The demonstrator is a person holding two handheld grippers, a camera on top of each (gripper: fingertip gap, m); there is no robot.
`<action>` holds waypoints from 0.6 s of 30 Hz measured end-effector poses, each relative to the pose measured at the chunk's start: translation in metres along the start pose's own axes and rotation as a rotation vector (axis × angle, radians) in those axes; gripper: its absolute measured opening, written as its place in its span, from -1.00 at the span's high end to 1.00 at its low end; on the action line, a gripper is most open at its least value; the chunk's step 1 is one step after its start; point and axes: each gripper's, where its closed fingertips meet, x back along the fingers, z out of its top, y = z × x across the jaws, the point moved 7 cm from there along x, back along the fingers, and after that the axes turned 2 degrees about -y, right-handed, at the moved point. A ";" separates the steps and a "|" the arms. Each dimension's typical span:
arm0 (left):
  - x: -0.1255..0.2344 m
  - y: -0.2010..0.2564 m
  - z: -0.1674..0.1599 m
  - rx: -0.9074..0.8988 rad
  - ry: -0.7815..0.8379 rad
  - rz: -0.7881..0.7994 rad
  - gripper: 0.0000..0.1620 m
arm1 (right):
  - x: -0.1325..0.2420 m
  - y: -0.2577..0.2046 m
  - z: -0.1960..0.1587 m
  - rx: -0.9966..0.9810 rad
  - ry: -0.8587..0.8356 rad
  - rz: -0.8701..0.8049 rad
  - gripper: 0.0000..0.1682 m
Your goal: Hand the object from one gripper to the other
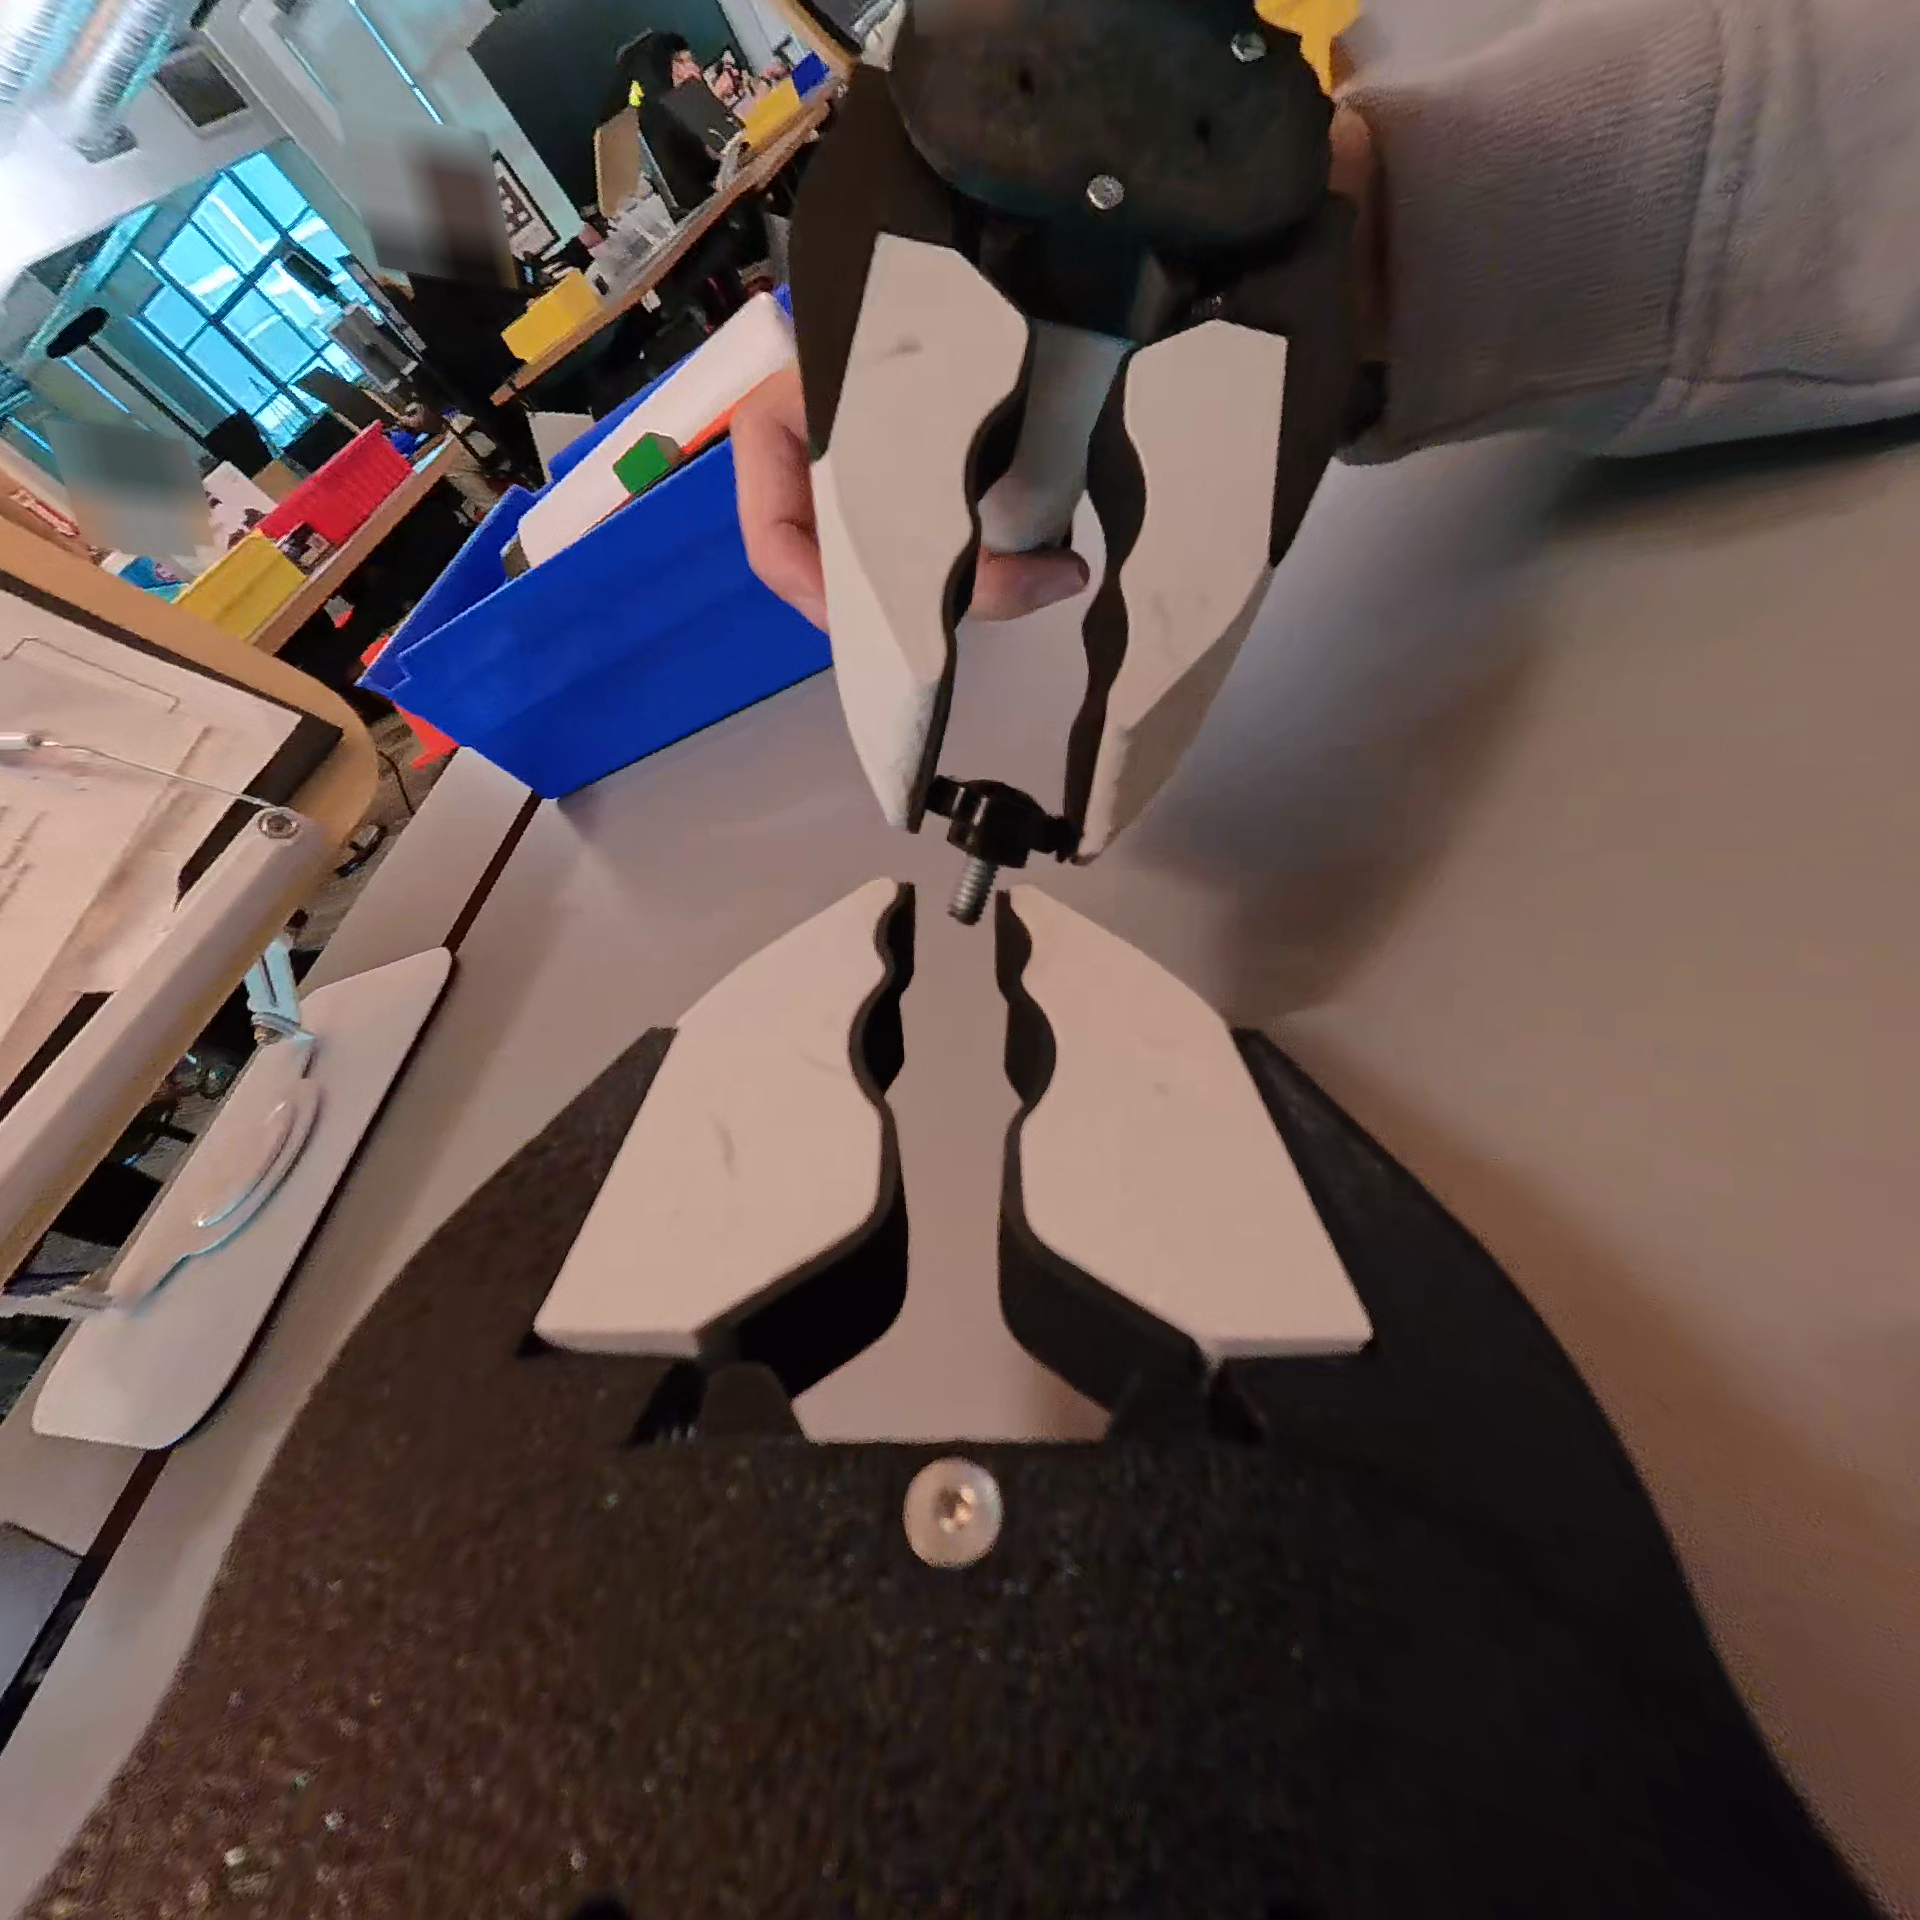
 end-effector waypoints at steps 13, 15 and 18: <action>0.005 -0.025 0.001 -0.027 -0.035 0.438 0.94 | -0.009 0.037 -0.003 -0.694 0.196 -0.277 0.41; 0.004 -0.024 0.002 -0.093 -0.059 0.488 0.93 | -0.013 0.039 -0.005 -0.808 0.237 -0.322 0.46; 0.007 -0.027 0.005 -0.092 -0.060 0.559 0.93 | -0.015 0.039 -0.009 -0.831 0.214 -0.374 0.47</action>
